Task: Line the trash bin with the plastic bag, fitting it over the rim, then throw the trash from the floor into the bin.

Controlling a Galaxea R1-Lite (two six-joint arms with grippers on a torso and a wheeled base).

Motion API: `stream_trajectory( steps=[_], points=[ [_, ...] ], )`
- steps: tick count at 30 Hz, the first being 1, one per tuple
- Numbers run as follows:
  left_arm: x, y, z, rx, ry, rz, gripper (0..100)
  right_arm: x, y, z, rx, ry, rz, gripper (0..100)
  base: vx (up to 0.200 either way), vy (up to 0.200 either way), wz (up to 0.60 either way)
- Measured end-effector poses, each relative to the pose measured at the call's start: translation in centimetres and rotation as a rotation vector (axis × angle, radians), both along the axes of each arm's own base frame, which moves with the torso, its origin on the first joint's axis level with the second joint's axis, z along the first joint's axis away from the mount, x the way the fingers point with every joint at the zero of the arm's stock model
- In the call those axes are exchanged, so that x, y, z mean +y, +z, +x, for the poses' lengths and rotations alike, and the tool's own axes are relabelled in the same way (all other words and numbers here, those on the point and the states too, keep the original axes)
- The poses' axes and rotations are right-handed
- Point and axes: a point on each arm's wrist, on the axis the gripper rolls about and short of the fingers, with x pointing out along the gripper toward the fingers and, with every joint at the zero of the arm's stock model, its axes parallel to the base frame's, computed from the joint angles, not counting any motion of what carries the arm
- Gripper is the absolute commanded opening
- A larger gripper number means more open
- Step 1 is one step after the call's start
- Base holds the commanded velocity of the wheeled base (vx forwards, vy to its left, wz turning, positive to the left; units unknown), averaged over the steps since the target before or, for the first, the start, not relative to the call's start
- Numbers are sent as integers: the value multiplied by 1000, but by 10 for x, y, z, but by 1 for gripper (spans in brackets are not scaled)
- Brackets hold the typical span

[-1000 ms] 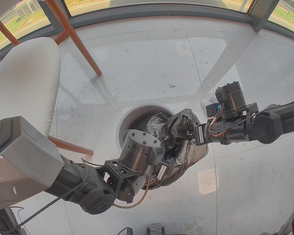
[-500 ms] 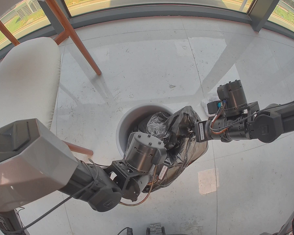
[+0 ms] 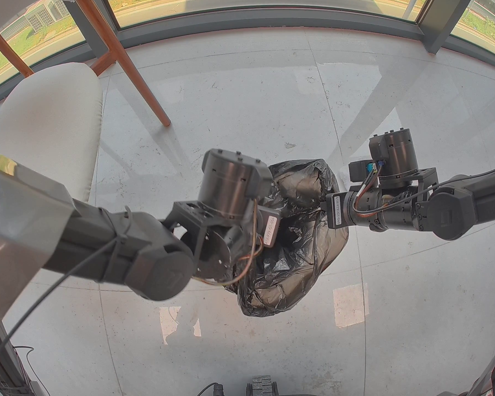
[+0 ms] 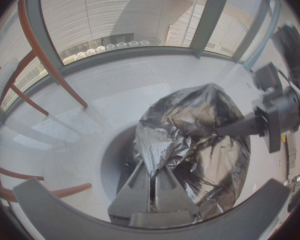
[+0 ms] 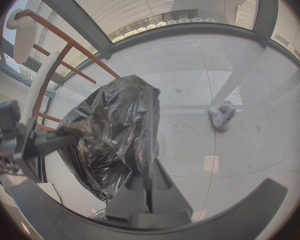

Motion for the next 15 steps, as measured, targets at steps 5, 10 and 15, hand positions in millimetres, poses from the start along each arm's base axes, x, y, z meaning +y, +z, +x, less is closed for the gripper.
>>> stream_trajectory(
  steps=[5, 10, 15],
  points=[
    [14, 22, 16, 2, 23, -16, 0, 0, 3, 2, -28, -1, 18, 0, 0, 0, 0],
    [26, 37, 30, -14, 49, -35, 0, -2, 7, 10, -92, -13, 49, 0, 0, 0, 0],
    [37, 40, 39, -23, 56, -22, 0, -6, 6, 16, -115, -29, 58, 0, 0, 0, 0]
  ],
)
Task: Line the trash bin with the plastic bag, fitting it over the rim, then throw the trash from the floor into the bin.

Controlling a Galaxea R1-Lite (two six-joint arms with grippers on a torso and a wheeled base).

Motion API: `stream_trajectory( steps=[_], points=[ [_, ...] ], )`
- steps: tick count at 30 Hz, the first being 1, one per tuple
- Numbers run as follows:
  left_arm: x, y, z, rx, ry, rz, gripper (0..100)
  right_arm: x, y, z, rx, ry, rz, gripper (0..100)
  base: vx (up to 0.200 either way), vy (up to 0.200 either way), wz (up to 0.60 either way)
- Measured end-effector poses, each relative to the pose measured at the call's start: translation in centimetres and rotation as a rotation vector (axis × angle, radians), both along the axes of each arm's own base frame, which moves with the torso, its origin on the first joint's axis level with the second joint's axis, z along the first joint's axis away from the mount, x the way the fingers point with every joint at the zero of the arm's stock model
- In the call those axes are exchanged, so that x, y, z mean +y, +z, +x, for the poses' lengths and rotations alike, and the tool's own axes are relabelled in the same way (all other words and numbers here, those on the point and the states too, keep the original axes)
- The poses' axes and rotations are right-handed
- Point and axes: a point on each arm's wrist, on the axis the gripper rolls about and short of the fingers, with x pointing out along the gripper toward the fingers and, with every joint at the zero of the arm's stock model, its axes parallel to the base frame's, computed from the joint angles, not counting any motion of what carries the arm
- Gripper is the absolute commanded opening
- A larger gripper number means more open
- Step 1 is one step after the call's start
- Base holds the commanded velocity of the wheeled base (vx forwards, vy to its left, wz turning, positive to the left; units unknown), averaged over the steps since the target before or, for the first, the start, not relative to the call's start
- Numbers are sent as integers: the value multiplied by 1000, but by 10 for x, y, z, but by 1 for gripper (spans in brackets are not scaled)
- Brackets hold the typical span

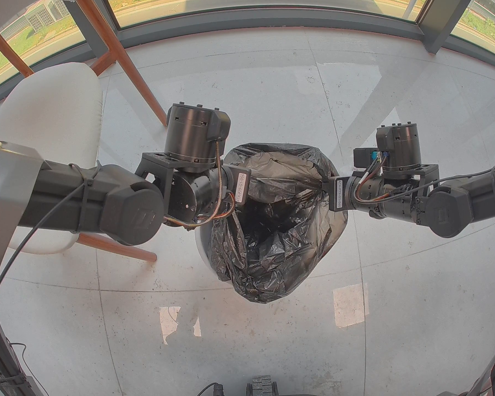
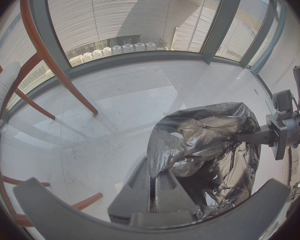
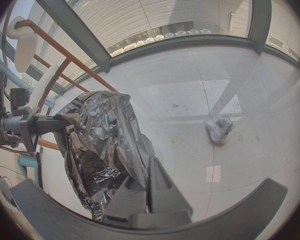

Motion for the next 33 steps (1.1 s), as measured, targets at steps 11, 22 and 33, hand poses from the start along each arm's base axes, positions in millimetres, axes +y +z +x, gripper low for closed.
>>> stream_trajectory(
  steps=[11, 22, 33],
  points=[
    [17, 1, 12, -9, 34, 29, 0, -9, -7, 15, -28, -38, 18, 0, 0, 0, 0],
    [21, -2, 14, -6, 34, 49, 0, -8, -10, 28, -108, -10, 55, 100, 0, 0, 0],
    [24, -14, 11, 30, 36, 74, 0, -14, -4, -15, -51, 81, 141, 100, 0, 0, 0]
  ],
)
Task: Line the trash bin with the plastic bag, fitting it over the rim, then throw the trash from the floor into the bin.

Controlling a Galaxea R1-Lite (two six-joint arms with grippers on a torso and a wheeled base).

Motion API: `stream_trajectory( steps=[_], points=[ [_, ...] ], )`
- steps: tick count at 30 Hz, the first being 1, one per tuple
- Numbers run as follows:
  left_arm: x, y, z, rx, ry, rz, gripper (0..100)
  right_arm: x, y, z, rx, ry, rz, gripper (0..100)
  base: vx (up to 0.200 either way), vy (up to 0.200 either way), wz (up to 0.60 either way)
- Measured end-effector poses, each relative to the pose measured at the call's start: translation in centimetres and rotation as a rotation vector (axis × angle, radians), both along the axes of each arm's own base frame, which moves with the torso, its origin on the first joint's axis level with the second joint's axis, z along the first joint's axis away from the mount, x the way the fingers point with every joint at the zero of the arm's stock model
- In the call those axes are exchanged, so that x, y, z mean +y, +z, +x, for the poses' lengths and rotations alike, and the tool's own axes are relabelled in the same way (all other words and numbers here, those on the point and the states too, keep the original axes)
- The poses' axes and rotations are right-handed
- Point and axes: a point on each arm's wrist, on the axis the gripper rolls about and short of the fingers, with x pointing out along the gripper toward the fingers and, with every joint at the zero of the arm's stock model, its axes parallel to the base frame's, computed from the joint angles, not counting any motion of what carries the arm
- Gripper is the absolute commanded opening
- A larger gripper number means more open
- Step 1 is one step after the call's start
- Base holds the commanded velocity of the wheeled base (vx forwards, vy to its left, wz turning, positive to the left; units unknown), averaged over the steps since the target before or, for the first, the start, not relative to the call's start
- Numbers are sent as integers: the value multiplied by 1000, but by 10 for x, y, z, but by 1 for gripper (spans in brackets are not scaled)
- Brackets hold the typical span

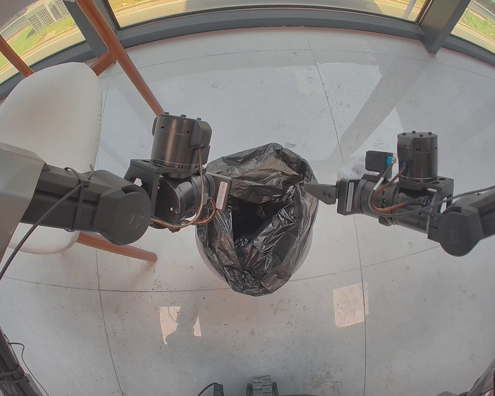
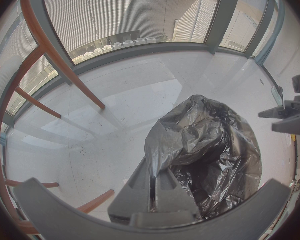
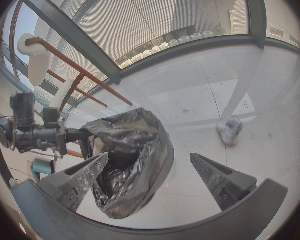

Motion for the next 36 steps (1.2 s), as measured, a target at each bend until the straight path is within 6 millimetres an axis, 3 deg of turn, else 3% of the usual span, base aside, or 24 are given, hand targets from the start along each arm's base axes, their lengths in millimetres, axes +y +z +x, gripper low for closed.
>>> stream_trajectory(
  steps=[4, 5, 12, 16, 26, 36],
  points=[
    [4, -9, -2, 28, 7, 17, 0, -9, -7, -19, 37, 6, -11, 100, 0, 0, 0],
    [7, -11, -1, 34, 12, 22, 100, -11, -7, -23, 42, 9, -13, 100, 0, 0, 0],
    [26, -21, 5, 65, 60, 43, 100, -14, -17, -50, 84, 37, -59, 100, 0, 0, 0],
    [30, -21, 5, 69, 66, 43, 100, -12, -21, -53, 89, 40, -82, 100, 0, 0, 0],
    [35, -25, -5, 95, 60, 51, 100, 13, -26, -35, 82, 54, -84, 100, 0, 0, 0],
    [40, -10, -16, 67, 56, 30, 100, 46, -49, -23, 120, 107, -100, 100, 0, 0, 0]
  ],
)
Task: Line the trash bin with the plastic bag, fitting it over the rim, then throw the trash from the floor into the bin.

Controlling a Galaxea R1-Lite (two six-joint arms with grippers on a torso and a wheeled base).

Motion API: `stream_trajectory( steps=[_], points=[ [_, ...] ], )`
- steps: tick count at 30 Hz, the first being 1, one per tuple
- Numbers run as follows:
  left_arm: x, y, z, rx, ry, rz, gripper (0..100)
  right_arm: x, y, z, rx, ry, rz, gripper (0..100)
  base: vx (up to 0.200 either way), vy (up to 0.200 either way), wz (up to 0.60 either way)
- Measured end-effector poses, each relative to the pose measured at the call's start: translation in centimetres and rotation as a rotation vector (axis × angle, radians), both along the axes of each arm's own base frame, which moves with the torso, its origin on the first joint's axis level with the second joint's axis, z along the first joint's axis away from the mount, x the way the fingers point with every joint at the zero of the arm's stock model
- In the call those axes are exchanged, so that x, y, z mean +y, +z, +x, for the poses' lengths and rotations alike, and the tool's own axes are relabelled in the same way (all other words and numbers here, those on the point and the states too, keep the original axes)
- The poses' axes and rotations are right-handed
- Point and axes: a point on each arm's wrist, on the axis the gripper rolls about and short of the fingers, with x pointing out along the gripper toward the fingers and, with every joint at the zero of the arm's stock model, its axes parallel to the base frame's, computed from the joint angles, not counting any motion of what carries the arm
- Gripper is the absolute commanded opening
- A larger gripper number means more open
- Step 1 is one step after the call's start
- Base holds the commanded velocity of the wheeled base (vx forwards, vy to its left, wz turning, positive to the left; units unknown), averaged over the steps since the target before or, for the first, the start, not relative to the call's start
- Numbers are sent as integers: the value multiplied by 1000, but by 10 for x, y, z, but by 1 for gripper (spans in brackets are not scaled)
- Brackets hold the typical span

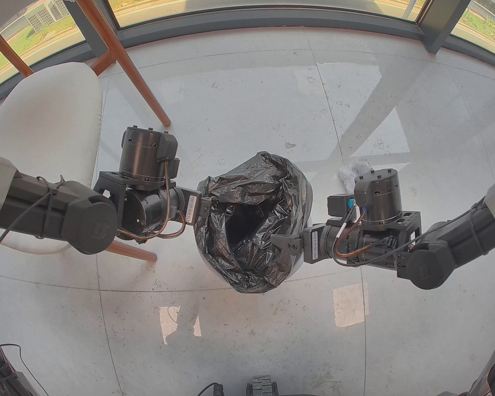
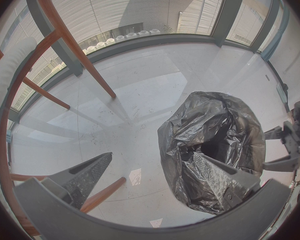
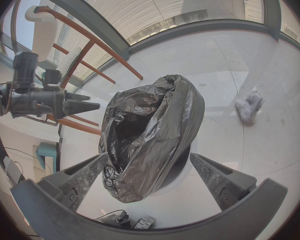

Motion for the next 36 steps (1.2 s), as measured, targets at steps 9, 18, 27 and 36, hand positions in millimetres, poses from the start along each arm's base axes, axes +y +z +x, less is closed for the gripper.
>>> stream_trajectory(
  steps=[9, 18, 27, 36],
  points=[
    [8, 0, -13, 6, -18, -9, 100, 12, -15, 15, 23, -30, -3, 100, 0, 0, 0],
    [11, -1, -17, -25, -24, -28, 100, 21, -21, 27, 42, -50, 13, 100, 0, 0, 0],
    [11, -1, -18, -23, -32, -32, 100, 33, -28, 31, 41, -34, 11, 0, 0, 0, 0],
    [11, -2, -18, -21, -32, -31, 100, 29, -21, 27, 56, -47, -9, 0, 0, 0, 0]
  ],
)
